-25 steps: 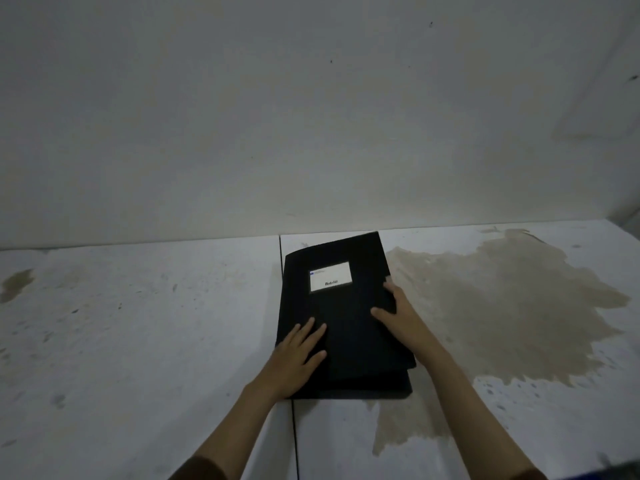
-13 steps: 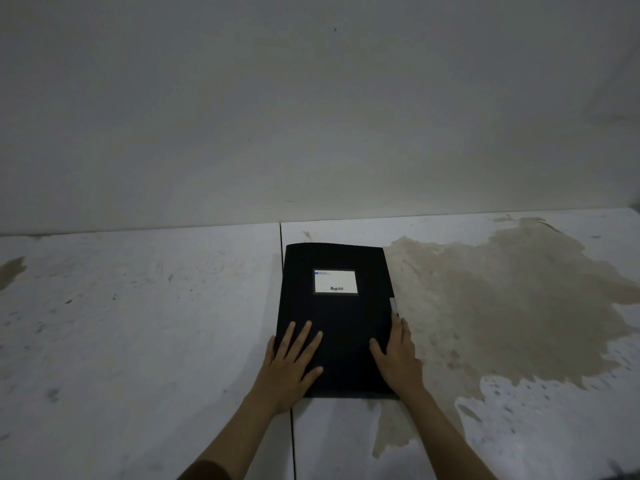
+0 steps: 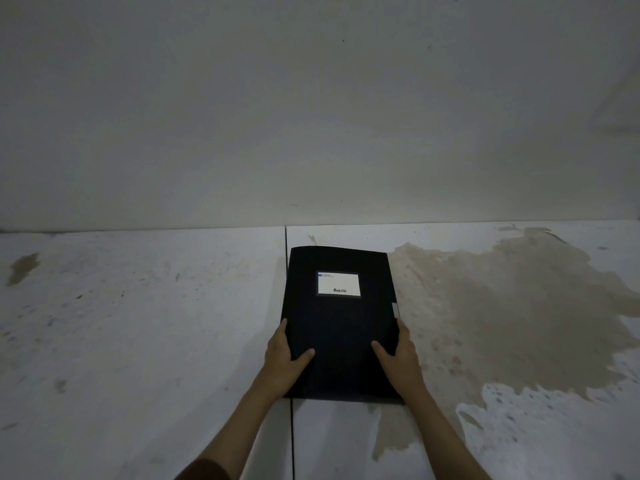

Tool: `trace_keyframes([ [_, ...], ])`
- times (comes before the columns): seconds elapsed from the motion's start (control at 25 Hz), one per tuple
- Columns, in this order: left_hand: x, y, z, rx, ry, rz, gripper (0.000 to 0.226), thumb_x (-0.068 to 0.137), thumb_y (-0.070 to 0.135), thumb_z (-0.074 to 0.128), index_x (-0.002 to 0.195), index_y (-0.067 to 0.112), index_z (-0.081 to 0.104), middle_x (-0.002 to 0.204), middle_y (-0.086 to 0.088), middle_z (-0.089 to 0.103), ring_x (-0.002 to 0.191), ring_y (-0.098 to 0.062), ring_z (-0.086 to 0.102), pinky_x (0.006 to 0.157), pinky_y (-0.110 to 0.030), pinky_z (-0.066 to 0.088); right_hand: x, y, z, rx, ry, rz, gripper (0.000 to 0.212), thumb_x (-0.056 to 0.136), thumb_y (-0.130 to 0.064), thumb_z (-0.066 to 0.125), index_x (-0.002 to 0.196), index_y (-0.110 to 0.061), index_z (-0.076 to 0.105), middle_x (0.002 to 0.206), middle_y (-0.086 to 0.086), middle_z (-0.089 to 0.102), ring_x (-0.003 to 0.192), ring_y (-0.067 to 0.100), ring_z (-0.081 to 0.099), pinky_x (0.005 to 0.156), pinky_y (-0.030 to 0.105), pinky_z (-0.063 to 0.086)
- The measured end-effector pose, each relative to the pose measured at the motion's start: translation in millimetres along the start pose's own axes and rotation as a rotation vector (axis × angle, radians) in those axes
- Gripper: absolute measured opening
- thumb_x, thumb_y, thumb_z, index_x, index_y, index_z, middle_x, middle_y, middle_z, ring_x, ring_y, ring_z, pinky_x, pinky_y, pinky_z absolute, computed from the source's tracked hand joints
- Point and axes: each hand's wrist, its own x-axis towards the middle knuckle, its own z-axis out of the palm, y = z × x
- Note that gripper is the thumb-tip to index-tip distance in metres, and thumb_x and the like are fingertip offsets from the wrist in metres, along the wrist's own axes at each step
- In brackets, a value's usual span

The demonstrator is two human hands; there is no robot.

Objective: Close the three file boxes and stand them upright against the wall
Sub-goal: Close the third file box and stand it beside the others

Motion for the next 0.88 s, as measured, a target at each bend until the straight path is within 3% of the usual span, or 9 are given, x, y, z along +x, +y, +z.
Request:
trace_keyframes([
  [0.08,-3,1,-8,-0.104,0.034,-0.021,0.084,0.083,0.036,0.062,0.146,0.017,0.009,0.15,-0.012,0.026,0.136,-0.027,0.03,0.113,-0.043,0.03,-9,-4,1,0.143,0.012,0.024,0.074,0.084,-0.013,0.064,0.143,-0.014,0.019,0.144,0.013,0.038,0.131,0.029,0.04,0.108,0.044,0.037],
  [0.2,-14,-1,-28,-0.167,0.119,-0.08,0.072,0.083,0.04,0.062,0.142,0.021,0.024,0.142,-0.014,0.036,0.128,-0.03,0.04,0.107,-0.046,0.037,-23,-15,13,0.227,0.011,0.093,0.083,0.082,-0.012,0.066,0.146,-0.011,0.013,0.145,0.016,0.038,0.13,0.033,0.042,0.108,0.045,0.039],
  [0.28,-23,1,-50,-0.254,0.229,-0.097,0.061,0.083,0.036,0.061,0.136,0.023,0.032,0.136,-0.015,0.042,0.117,-0.029,0.047,0.101,-0.046,0.044,-30,-29,24,0.248,0.001,0.077,0.078,0.082,-0.014,0.067,0.144,-0.01,0.019,0.142,0.016,0.043,0.127,0.033,0.046,0.104,0.042,0.042],
  [0.4,-40,3,-104,-0.424,0.452,-0.103,0.058,0.085,0.035,0.059,0.134,0.024,0.031,0.134,-0.014,0.045,0.111,-0.028,0.051,0.092,-0.041,0.046,-44,-69,49,0.282,-0.049,-0.052,0.067,0.082,-0.014,0.066,0.139,-0.013,0.031,0.137,0.012,0.048,0.122,0.03,0.049,0.095,0.033,0.043],
  [0.56,-77,-12,-196,-0.585,0.62,-0.125,0.061,0.088,0.041,0.053,0.138,0.02,0.025,0.133,-0.013,0.049,0.104,-0.026,0.054,0.083,-0.034,0.042,-72,-135,109,0.37,-0.163,-0.219,0.062,0.083,-0.012,0.064,0.138,-0.017,0.035,0.135,0.005,0.048,0.12,0.02,0.046,0.098,0.033,0.04],
  [0.72,-144,-51,-299,-0.715,0.792,-0.028,0.055,0.083,0.043,0.06,0.129,0.019,0.043,0.118,-0.007,0.062,0.092,-0.017,0.063,0.067,-0.025,0.049,-123,-209,194,0.464,-0.31,-0.36,0.057,0.085,-0.01,0.062,0.134,-0.025,0.038,0.131,-0.005,0.046,0.119,0.012,0.043,0.099,0.029,0.038],
  [0.88,-212,-96,-383,-0.771,0.93,0.022,0.052,0.081,0.046,0.06,0.125,0.022,0.047,0.114,-0.002,0.062,0.096,-0.017,0.062,0.067,-0.024,0.051,-176,-278,275,0.535,-0.427,-0.469,0.048,0.085,-0.008,0.06,0.126,-0.028,0.043,0.117,-0.019,0.05,0.108,0.0,0.05,0.09,0.023,0.04],
])
